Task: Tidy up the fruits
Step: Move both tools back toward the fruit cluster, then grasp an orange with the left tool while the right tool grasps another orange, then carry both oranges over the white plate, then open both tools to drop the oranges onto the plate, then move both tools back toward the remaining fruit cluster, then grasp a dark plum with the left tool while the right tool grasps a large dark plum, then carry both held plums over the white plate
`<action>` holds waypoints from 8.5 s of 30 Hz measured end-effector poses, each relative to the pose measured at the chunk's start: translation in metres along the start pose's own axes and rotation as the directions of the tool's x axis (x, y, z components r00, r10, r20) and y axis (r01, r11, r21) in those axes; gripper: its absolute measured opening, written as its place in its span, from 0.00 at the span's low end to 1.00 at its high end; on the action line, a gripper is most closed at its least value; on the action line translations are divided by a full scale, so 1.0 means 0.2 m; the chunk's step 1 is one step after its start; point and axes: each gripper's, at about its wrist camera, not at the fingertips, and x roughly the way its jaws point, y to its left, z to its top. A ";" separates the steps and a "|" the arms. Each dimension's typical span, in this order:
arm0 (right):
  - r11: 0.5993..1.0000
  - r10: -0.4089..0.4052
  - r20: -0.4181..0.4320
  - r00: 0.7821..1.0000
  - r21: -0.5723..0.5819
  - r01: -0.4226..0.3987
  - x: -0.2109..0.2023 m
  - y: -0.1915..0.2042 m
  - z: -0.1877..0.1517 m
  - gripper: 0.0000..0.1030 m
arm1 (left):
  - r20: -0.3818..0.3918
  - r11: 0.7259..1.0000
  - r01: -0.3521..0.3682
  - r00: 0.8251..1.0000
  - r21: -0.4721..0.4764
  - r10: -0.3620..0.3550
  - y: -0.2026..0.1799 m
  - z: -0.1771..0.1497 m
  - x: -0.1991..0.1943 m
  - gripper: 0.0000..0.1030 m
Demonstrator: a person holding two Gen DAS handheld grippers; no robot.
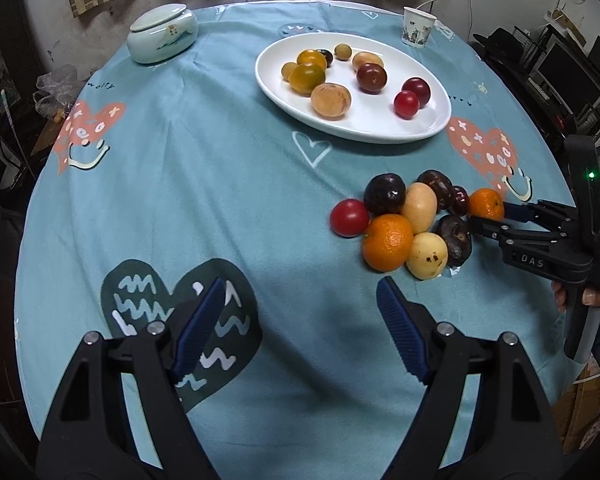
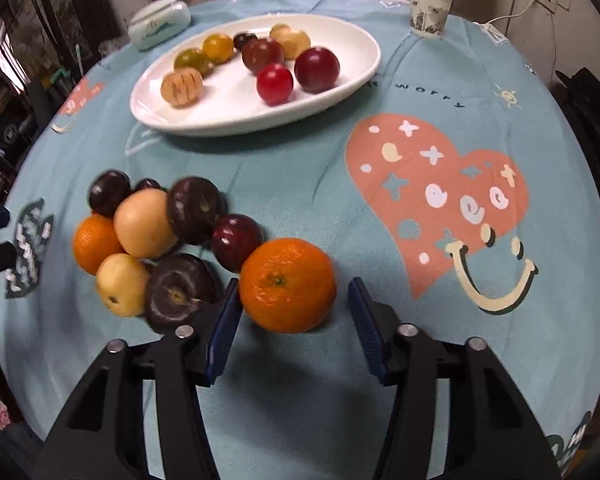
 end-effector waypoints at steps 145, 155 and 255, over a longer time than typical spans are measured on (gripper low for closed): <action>0.982 0.078 0.168 0.983 0.154 -0.105 -0.24 -0.08 0.11 0.70 | 0.170 0.986 0.123 0.975 0.111 -0.141 -0.14 0.90 0.12 0.63; 0.992 0.090 0.082 0.993 0.086 -0.097 -0.27 0.13 -0.16 0.64 | 0.132 0.988 0.130 0.981 0.081 -0.140 0.06 0.45 -0.04 0.65; 0.993 0.098 0.257 0.961 0.031 -0.110 -0.46 0.11 0.22 0.43 | 0.129 0.991 0.030 0.991 0.128 -0.046 -0.17 0.53 -0.01 0.34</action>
